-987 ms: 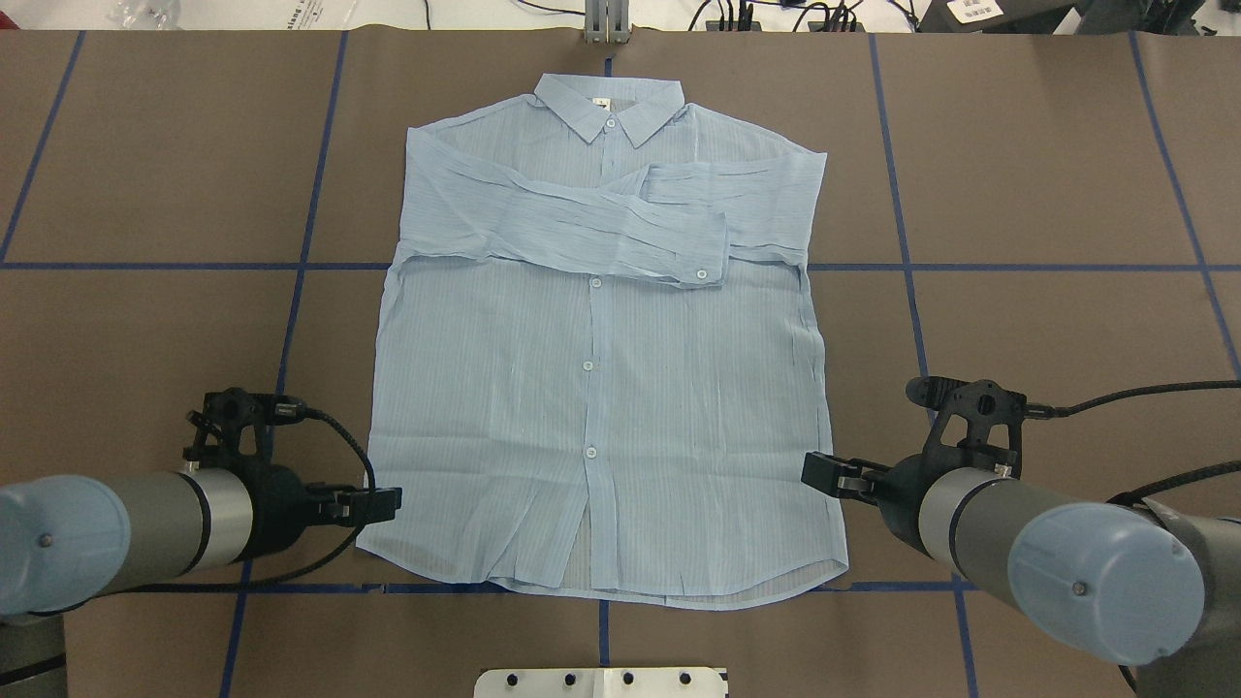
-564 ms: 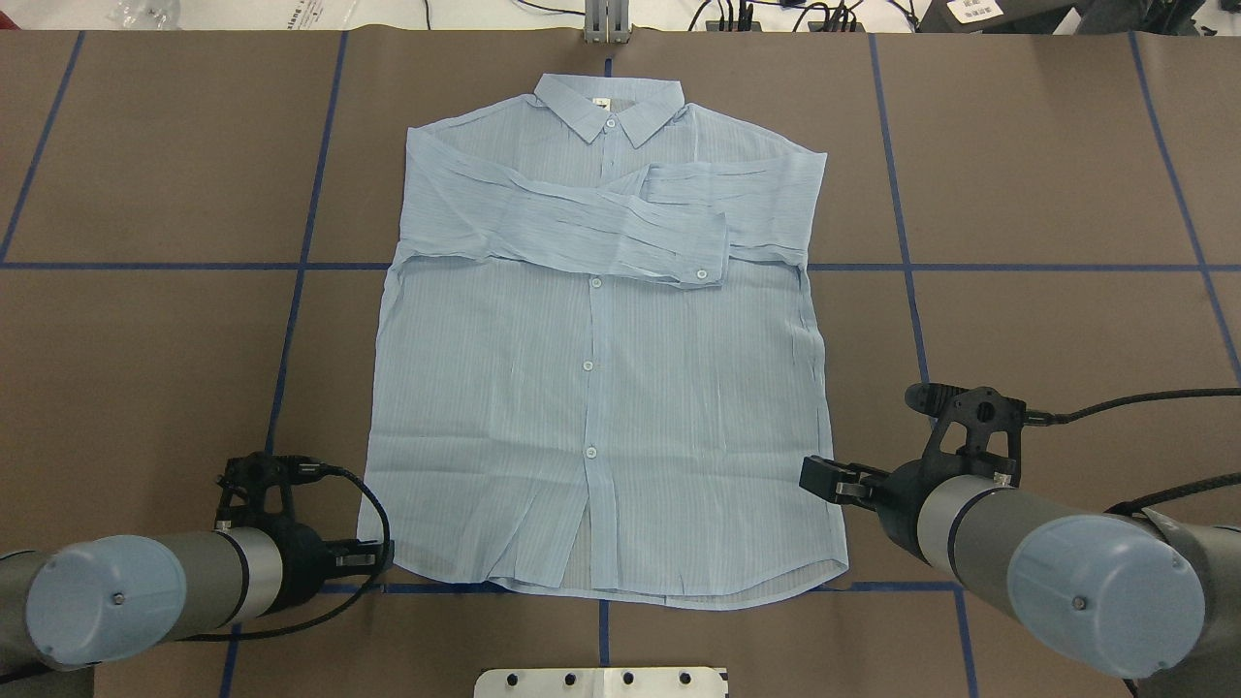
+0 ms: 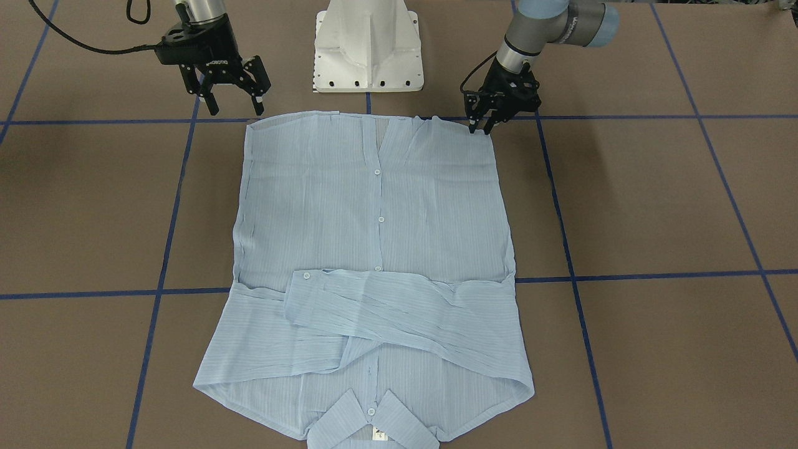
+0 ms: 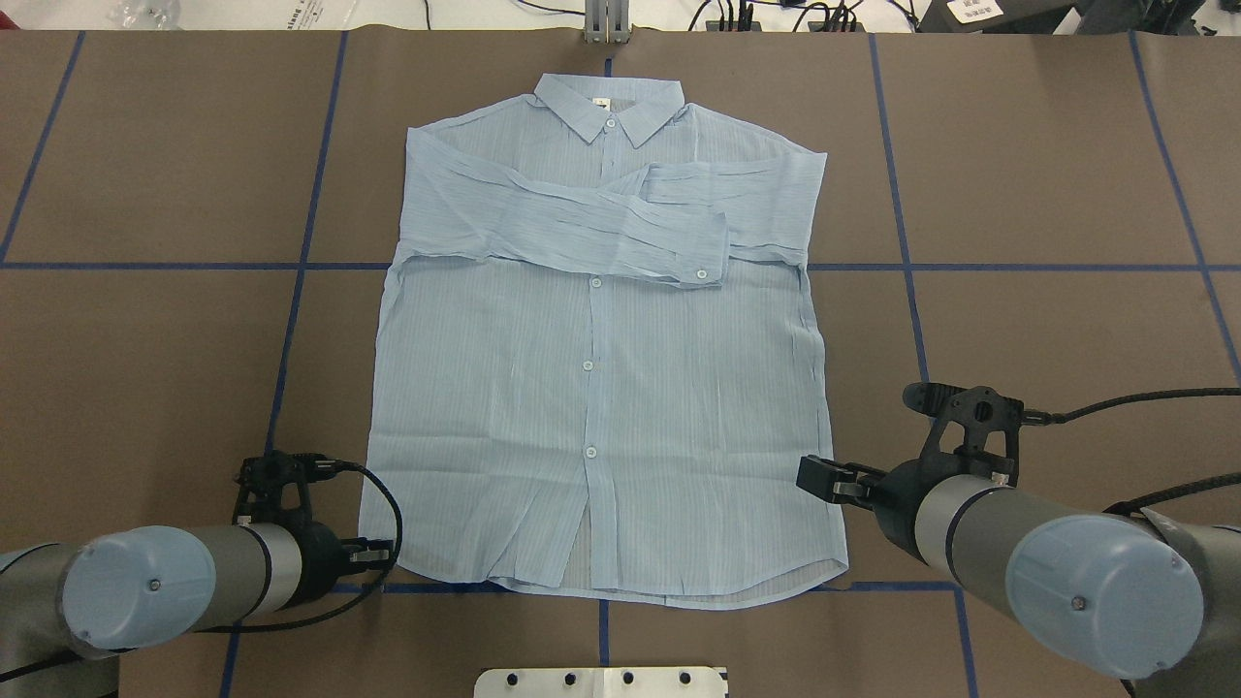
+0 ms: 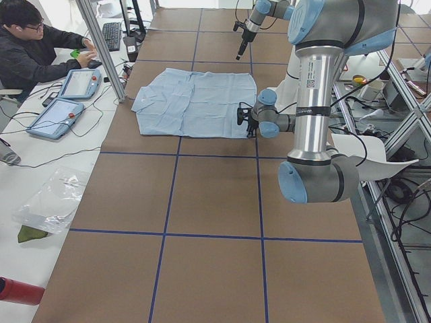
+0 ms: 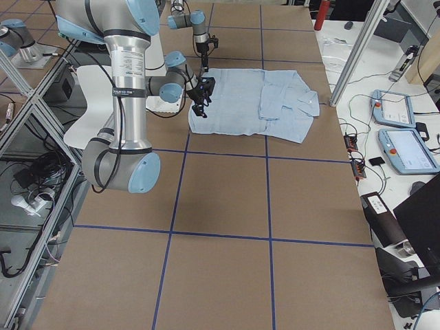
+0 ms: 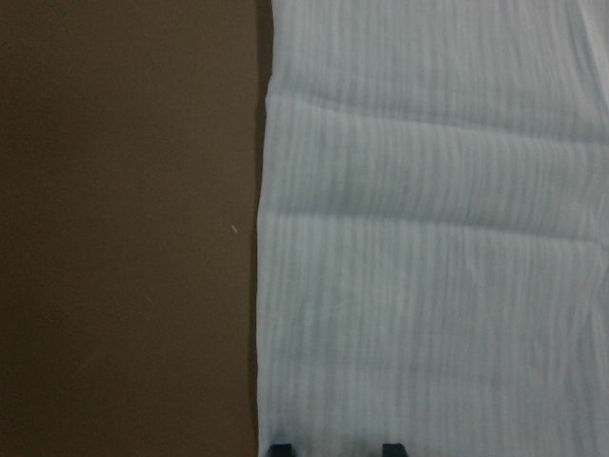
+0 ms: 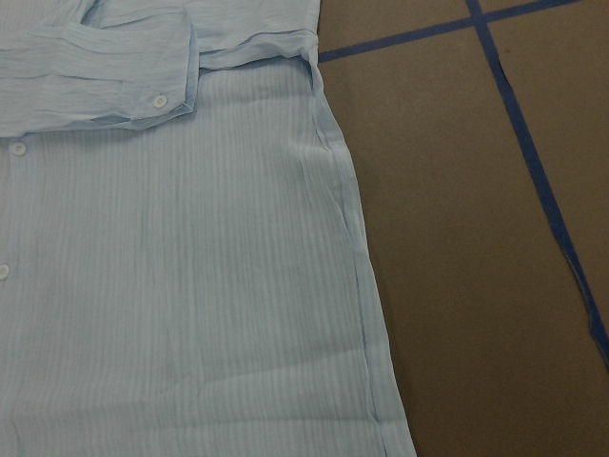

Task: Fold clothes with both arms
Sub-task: 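Adjust both grippers at the hem corners and grasp the hem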

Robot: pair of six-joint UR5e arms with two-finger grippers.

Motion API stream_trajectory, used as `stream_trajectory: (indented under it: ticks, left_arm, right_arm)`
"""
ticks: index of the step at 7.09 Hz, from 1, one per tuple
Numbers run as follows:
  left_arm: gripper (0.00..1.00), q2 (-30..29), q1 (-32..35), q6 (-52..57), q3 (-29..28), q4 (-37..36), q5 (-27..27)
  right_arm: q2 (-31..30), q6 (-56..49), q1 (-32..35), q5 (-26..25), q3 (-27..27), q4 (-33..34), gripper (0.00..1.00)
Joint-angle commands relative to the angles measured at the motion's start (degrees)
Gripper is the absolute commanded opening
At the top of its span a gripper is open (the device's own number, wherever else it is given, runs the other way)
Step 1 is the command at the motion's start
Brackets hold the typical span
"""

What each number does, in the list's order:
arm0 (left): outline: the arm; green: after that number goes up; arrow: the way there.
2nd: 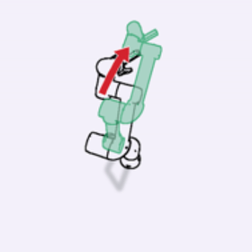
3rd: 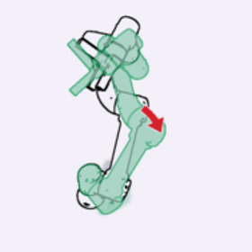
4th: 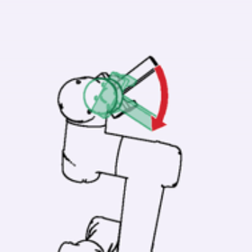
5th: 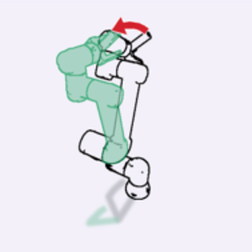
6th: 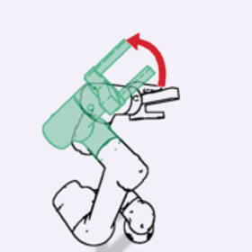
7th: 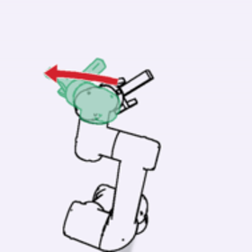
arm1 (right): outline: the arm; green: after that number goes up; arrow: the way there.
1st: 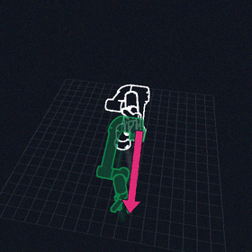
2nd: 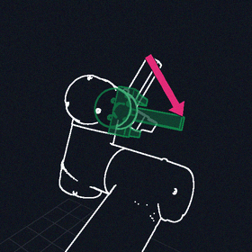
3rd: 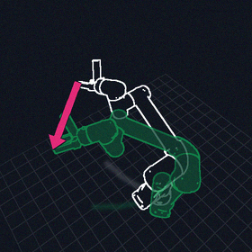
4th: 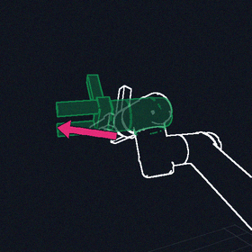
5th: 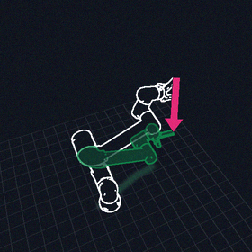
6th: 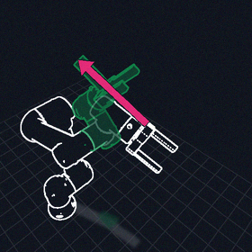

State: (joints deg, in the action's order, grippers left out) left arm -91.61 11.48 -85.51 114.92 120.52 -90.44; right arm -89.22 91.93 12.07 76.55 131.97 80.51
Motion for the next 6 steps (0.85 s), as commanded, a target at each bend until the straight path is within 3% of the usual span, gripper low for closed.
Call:
stream_trajectory:
  ticks: [1,6]
  left_arm:
    - [0.43,-0.3,0.3,0.2,3.8,-7.0,-1.3]
    - [0.42,-0.6,0.1,0.3,1.7,-7.1,-1.1]
  right_arm:
    - [0.3,0.0,0.0,0.0,0.0,0.0,1.0]
    - [0.3,0.0,0.0,0.0,0.0,0.0,1.0]
